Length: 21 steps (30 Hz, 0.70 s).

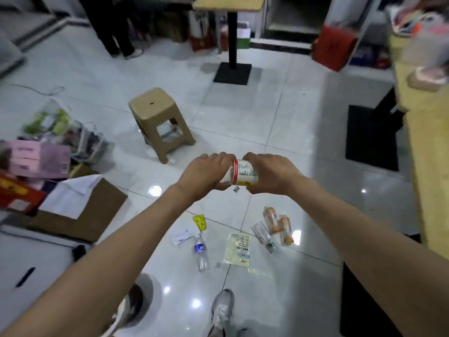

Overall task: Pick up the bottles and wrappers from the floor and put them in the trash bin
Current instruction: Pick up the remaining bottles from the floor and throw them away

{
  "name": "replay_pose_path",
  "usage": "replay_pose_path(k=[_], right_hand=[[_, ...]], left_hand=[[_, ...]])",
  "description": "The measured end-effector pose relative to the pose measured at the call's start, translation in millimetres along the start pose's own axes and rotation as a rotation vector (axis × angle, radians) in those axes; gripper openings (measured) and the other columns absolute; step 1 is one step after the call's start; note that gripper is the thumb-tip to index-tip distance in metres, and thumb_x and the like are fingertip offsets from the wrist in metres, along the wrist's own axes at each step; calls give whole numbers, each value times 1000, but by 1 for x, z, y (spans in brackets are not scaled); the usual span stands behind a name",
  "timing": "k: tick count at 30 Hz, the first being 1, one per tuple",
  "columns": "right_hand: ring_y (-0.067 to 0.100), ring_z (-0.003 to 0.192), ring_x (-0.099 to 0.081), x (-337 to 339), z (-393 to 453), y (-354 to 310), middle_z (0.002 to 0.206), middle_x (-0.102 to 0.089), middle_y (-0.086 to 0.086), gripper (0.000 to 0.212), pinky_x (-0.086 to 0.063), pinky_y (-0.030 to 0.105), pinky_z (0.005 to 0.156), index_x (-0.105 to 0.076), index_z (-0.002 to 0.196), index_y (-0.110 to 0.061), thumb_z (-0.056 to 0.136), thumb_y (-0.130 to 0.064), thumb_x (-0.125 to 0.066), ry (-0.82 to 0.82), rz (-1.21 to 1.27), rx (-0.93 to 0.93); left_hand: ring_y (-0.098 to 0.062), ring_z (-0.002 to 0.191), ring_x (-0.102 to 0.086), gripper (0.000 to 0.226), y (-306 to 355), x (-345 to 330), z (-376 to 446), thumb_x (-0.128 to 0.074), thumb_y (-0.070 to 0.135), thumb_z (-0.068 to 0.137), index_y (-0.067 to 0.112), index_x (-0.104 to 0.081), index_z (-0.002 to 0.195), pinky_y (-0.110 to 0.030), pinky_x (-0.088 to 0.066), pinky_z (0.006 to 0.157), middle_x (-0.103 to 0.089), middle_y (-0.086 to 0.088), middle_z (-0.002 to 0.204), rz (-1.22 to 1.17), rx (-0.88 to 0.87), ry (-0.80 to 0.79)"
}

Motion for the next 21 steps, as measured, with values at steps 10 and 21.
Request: replay_pose_path(k=[10,21], right_hand=[[21,68,-50,129,-30,-192,80,-55,-5,62,-34,27,58,-49,116,-25,61,-44,-74,200,-211,324],[23,82,-59,60,-29,-470,102,-66,1,71,-33,25,59,-46,122,-24,64,-45,-80,78,-228,758]], left_hand=[[-23,81,-69,72,-56,173,-150,-90,33,52,10,-63,115,-30,-52,63,-70,-3,100,152,259,231],[-23,113,-59,79,-138,203,-414,-78,41,73,13,-44,138,-32,-45,84,-59,-4,131,198,738,59]])
Point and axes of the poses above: each hand's wrist, its own z-axis towards the middle knuckle, its own x-axis out of the back of the hand, y = z × x, the point moved 5 cm from there along z, towards the middle knuckle
